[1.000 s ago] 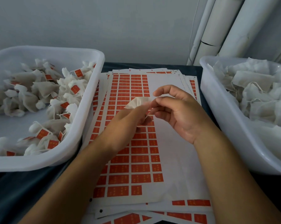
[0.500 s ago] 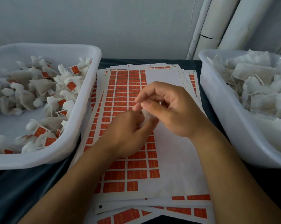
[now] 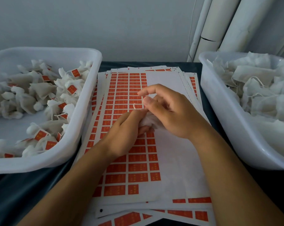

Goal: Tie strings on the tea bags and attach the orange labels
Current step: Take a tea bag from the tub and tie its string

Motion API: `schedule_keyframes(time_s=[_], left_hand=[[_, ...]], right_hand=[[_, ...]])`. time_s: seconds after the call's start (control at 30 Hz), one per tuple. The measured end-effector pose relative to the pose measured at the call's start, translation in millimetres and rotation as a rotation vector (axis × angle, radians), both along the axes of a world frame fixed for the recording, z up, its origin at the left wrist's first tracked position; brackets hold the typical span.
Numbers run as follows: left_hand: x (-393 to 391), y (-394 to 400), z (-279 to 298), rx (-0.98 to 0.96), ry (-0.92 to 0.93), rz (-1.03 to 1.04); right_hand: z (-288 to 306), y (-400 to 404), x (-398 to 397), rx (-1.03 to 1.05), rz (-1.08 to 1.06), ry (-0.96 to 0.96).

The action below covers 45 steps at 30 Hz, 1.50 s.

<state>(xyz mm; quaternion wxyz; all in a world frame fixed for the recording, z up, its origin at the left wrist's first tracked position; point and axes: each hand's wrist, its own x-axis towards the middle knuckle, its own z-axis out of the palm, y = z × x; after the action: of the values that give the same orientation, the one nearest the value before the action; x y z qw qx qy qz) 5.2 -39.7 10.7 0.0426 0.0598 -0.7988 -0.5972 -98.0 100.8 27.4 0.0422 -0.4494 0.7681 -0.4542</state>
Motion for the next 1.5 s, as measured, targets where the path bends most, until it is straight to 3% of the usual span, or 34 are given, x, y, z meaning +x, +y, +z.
schedule_keyframes(time_s=[0.13,0.3,0.47,0.6,0.77,0.93,1.23,1.5], left_hand=[[-2,-3,-2,0.032,-0.033,0.049],[-4,-7,-5,-0.06,-0.049,0.092],[-6,-12,-6,0.019,-0.105,0.157],[-6,-13,-5,-0.059,-0.064,0.197],[-7,-14,0,0.223,-0.134,0.24],[-11,-15,0,0.3,-0.216,0.311],[-5,-15,3,0.117,-0.158,0.219],[-2,-11,8,-0.053,0.107,0.09]], right_hand=[[1,1,-1,-0.001,-0.002,-0.002],[5,5,-2,-0.027,0.111,-0.026],[5,7,-1,0.019,0.159,-0.049],[4,7,-1,0.037,0.146,-0.044],[4,7,-1,0.055,0.115,-0.028],[4,7,0,0.09,0.103,-0.033],[2,4,-1,0.086,-0.015,0.023],[3,0,-3,0.036,-0.025,-0.152]])
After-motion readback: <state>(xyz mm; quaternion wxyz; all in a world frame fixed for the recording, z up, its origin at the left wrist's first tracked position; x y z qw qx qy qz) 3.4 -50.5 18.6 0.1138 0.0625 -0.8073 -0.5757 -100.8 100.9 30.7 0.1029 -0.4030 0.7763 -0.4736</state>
